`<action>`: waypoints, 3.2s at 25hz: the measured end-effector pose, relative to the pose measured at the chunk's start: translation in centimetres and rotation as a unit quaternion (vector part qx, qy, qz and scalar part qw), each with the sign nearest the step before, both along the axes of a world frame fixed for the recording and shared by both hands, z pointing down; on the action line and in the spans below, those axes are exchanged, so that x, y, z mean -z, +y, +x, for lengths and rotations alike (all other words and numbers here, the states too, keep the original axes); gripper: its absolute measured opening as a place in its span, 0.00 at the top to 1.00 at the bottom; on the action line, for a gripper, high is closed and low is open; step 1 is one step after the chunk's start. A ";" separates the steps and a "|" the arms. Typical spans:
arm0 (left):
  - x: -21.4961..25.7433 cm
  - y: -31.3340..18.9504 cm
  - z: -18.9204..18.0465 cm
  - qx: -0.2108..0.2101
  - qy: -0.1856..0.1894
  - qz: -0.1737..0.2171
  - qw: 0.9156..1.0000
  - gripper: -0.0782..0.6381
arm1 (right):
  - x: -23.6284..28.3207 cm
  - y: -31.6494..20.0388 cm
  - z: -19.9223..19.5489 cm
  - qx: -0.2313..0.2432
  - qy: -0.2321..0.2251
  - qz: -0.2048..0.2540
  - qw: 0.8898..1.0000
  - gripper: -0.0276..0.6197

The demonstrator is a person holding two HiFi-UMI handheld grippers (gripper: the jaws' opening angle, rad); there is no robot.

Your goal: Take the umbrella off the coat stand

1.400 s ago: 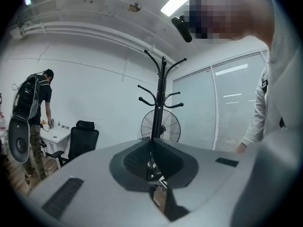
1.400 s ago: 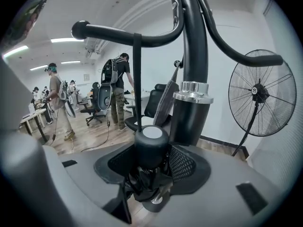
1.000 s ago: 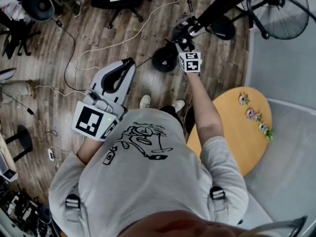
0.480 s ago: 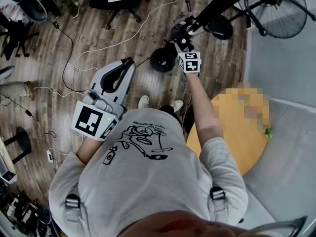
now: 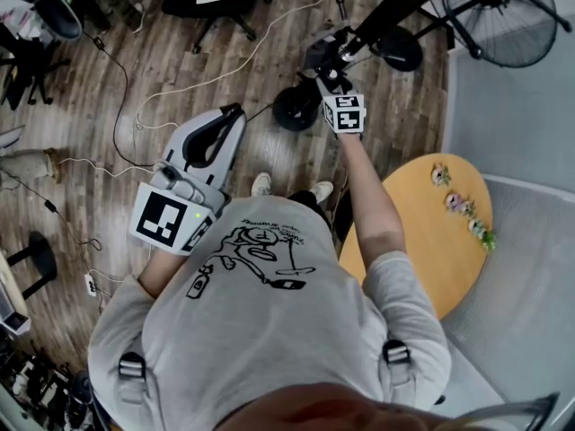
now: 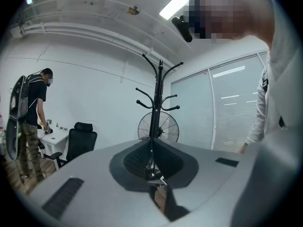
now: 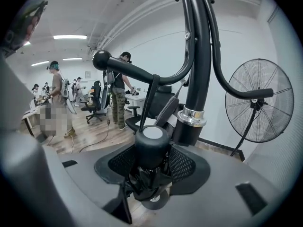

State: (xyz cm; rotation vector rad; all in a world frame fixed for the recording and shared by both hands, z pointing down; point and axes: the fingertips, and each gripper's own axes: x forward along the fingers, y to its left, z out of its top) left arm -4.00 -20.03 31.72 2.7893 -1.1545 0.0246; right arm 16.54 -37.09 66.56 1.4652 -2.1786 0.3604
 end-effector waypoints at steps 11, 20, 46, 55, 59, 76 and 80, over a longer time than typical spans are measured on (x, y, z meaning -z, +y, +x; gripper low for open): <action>0.1 0.6 -0.1 -0.004 -0.001 0.003 1.000 0.86 | 1.6 0.5 -0.7 0.001 -0.001 0.010 1.000 0.61; 0.3 0.9 -0.4 -0.006 0.002 0.008 1.000 0.86 | 3.2 0.8 -2.1 0.012 -0.003 0.017 1.000 0.61; 0.4 1.3 -0.5 -0.016 0.007 0.010 1.000 0.86 | 5.9 2.9 -4.7 0.037 0.002 0.030 0.999 0.61; 0.2 1.0 -0.3 -0.020 0.010 0.010 1.000 0.86 | 7.5 4.3 -4.8 0.035 -0.006 0.034 0.999 0.61; 0.1 1.0 -0.3 -0.023 0.013 0.010 1.000 0.86 | 9.2 5.1 -4.8 0.037 -0.004 0.045 0.998 0.61; 0.1 0.9 0.6 -0.048 0.018 0.010 0.999 0.86 | 18.1 9.3 -4.0 0.037 -0.007 0.075 0.996 0.61; 0.2 0.7 1.0 -0.054 0.021 0.010 0.998 0.86 | 20.3 10.1 -3.8 0.037 -0.017 0.079 0.996 0.61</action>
